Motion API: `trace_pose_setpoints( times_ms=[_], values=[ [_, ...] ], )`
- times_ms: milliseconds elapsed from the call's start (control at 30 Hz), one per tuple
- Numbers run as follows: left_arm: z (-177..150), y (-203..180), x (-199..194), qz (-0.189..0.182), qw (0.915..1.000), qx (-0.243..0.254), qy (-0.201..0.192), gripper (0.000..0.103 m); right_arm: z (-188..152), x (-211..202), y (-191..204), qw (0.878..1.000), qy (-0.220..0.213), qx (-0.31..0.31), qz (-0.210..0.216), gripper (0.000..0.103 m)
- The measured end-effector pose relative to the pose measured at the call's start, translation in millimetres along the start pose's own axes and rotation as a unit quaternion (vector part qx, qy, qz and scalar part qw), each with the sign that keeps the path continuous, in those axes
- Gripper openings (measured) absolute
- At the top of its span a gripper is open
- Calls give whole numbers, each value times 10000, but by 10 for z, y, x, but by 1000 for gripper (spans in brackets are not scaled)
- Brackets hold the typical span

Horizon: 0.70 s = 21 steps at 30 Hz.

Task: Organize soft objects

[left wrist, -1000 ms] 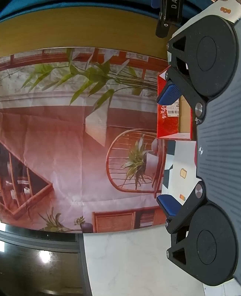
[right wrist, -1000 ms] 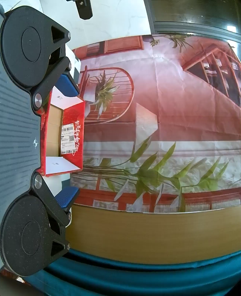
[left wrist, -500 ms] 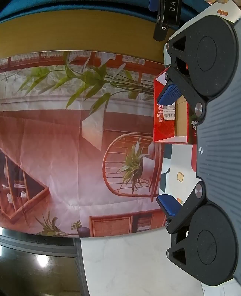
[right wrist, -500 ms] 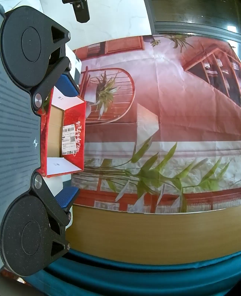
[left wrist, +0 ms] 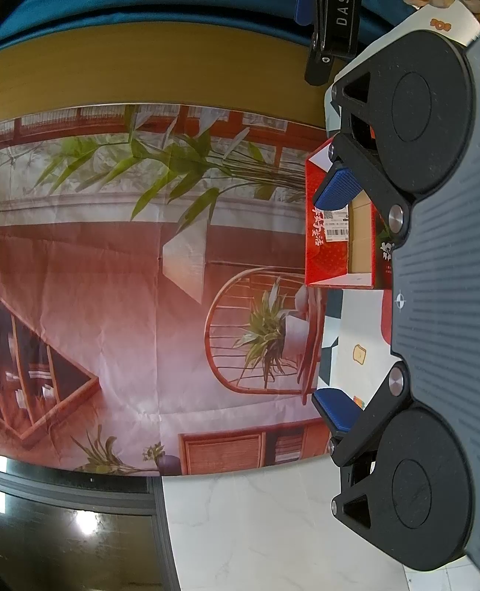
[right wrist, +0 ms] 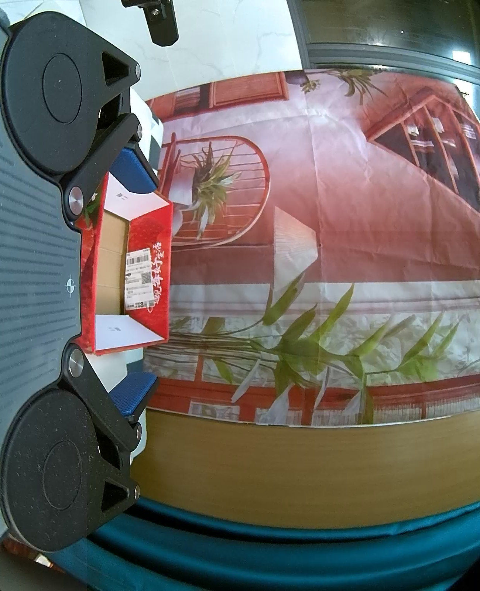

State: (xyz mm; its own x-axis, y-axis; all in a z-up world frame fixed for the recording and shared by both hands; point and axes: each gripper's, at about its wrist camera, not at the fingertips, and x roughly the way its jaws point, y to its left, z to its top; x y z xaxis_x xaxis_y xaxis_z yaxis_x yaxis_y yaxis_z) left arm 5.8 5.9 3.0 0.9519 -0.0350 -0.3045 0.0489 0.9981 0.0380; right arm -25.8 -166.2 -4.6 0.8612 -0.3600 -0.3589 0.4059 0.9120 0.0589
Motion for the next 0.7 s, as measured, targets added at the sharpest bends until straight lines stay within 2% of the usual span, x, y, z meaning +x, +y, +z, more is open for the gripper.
trace_pose_setpoints(
  times_ms=[700],
  values=[
    [-19, -1, 5, 12, 10000, -6, -5, 103, -8, 8, -8, 10000, 11, 6, 5, 103]
  ],
)
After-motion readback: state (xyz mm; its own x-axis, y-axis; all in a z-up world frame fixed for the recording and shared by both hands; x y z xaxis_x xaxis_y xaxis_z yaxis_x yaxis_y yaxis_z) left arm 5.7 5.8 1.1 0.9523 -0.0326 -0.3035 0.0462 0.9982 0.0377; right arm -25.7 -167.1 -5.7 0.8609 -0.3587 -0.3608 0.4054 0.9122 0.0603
